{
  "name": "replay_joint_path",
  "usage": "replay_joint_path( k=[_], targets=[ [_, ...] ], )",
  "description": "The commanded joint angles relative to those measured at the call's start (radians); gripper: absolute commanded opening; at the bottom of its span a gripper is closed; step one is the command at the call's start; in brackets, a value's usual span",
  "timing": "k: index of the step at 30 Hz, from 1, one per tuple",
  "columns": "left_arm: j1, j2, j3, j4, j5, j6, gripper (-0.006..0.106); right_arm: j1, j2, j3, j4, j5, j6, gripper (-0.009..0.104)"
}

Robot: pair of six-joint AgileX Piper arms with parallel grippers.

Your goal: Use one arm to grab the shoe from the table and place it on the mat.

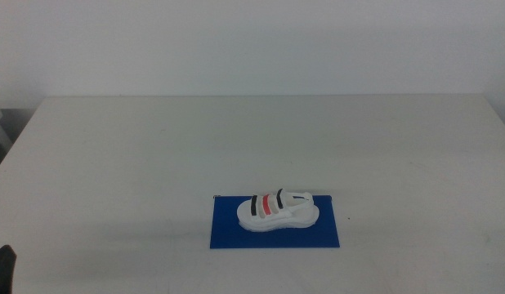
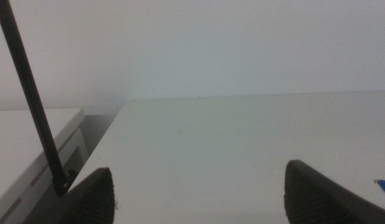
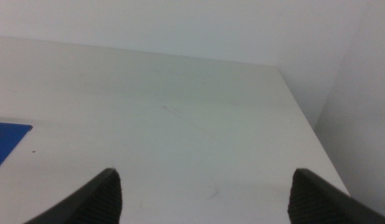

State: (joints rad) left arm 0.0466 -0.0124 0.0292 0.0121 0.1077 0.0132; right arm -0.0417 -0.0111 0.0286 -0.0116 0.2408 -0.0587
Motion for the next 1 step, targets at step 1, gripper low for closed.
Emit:
replay_joint_path(
  k=[1],
  targets=[
    [-0.003, -0.014, 0.007, -0.012, -0.075, -0.013, 0.094, -0.002, 0.004, 0.005, -0.008, -0.072, -0.010, 0.078]
  ],
)
